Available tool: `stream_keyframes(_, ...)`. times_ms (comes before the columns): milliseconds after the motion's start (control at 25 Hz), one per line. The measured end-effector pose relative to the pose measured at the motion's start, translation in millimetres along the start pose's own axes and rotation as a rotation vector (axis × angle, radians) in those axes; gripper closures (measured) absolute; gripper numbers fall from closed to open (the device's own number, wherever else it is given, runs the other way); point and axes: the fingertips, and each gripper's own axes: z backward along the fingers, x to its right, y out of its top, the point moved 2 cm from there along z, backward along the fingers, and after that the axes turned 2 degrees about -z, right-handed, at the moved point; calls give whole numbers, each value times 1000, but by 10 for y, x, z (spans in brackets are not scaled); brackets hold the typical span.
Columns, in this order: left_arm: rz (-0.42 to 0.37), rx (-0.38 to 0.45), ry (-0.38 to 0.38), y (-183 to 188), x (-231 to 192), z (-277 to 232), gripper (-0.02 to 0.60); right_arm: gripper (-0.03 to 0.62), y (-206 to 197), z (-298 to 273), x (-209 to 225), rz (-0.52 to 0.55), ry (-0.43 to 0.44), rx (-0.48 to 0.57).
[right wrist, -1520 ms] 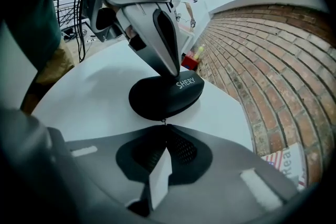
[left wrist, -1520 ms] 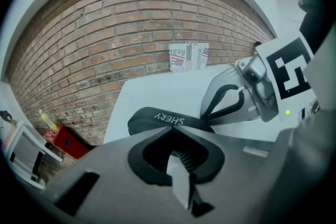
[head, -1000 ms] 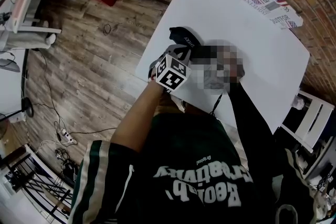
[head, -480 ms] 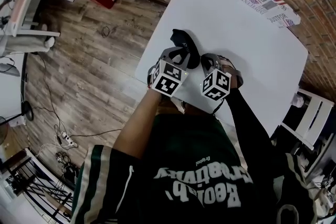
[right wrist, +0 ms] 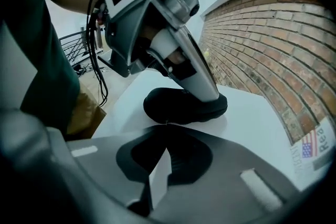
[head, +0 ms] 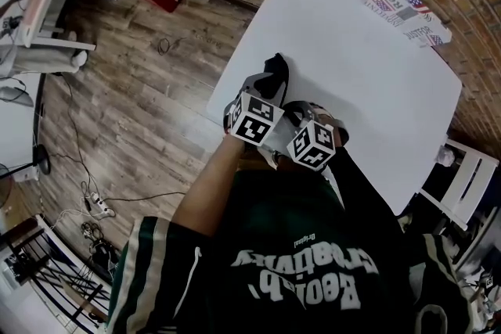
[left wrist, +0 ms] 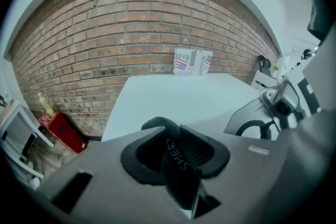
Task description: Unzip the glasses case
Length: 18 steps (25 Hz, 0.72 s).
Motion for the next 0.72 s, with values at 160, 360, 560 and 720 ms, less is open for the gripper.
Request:
stream_keyframes(160, -8, 4, 52, -43, -5, 76, 473, 580, -30, -19, 17, -10, -10, -14)
stream_keyframes(360, 67, -19, 66, -139, -4, 59, 379, 580, -63, -39, 13, -18, -25, -28)
stream_keyframes(560, 110, -11, 44, -177, 35, -4, 374, 580, -112, -61, -5, -26, -34, -45)
stream_keyframes(720, 117, 4, 20, -180, 9, -3, 374, 580, -116, -66, 20, -40, -63, -52)
